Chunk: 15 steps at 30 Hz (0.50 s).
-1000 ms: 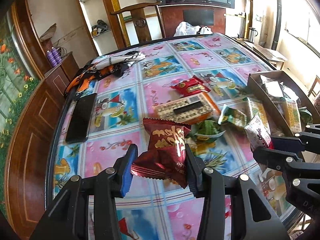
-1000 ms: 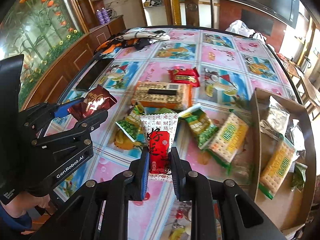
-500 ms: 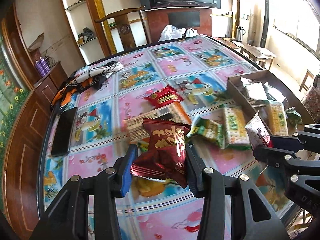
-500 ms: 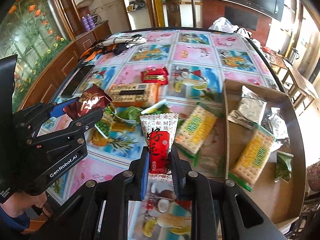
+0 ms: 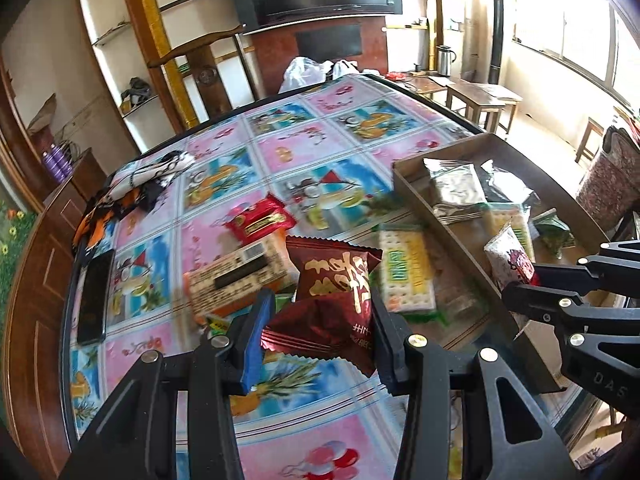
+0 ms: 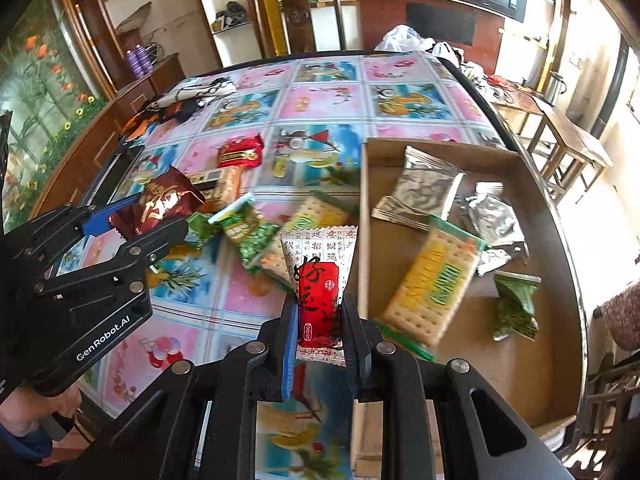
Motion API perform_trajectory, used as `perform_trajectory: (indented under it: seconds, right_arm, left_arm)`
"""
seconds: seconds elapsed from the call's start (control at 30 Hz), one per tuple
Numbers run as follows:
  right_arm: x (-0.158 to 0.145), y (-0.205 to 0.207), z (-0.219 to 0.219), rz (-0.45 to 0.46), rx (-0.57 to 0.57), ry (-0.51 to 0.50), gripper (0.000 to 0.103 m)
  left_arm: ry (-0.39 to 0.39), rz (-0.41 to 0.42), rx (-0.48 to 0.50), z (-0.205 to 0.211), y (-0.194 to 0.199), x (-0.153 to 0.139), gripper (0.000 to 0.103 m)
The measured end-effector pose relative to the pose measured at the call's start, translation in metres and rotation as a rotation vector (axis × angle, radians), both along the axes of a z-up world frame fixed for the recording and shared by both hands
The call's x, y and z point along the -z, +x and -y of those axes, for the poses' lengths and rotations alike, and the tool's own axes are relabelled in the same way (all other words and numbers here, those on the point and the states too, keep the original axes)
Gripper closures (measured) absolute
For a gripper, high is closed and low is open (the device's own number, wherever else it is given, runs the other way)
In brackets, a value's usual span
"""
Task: Organize snacks
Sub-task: 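Carry both held packets up and over the cardboard box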
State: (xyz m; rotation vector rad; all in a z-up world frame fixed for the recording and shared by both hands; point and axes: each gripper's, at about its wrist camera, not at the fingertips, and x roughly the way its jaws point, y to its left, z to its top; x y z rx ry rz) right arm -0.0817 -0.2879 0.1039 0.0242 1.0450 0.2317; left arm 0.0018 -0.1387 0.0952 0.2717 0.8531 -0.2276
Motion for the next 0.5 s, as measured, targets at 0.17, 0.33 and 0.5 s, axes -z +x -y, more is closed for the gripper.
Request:
perform_trajectory:
  seconds: [0.17,0.33,0.5]
  right_arm:
    - [-0.002,-0.003,0.014,0.005,0.027,0.000,0.082]
    - [-0.002,-0.006,0.028,0.007,0.055,0.001,0.082]
    - [-0.001,-0.008,0.043,0.005,0.082,0.001,0.082]
  left_arm:
    - [0.002,0.000,0.035,0.017,-0.001,0.000,0.059]
    - [0.004,0.000,0.067,0.034,-0.002,0.000,0.059]
    - [0.003,-0.001,0.101,0.052,-0.004,0.000,0.059]
